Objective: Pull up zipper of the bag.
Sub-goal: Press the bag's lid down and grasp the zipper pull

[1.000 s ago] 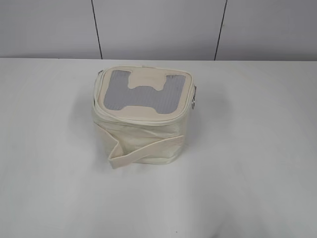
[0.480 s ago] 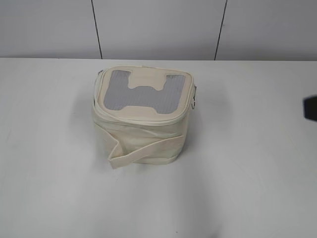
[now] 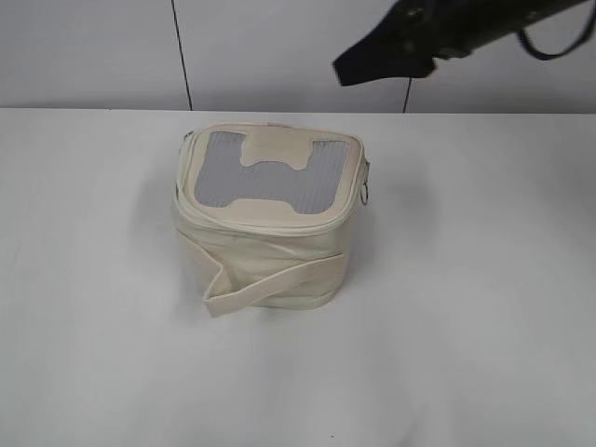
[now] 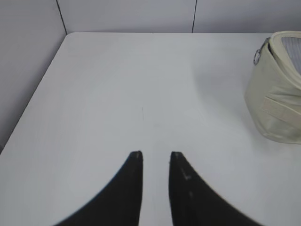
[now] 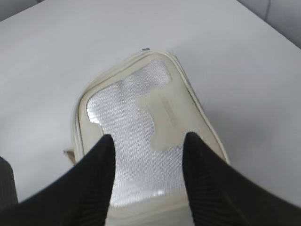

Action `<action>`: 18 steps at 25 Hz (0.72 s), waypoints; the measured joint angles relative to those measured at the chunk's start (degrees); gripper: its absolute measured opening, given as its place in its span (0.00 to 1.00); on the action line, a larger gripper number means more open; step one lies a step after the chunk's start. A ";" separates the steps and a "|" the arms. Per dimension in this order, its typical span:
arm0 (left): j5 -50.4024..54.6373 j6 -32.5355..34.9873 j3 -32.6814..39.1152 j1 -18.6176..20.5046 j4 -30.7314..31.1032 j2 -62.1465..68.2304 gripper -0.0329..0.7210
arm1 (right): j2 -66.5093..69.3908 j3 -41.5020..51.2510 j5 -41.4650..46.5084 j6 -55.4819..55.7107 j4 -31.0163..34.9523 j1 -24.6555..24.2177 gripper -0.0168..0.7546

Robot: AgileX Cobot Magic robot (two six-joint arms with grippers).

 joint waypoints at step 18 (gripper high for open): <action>0.00 0.00 0.00 0.00 -0.02 0.00 0.24 | 42.32 -49.90 13.88 12.98 -6.35 9.30 0.51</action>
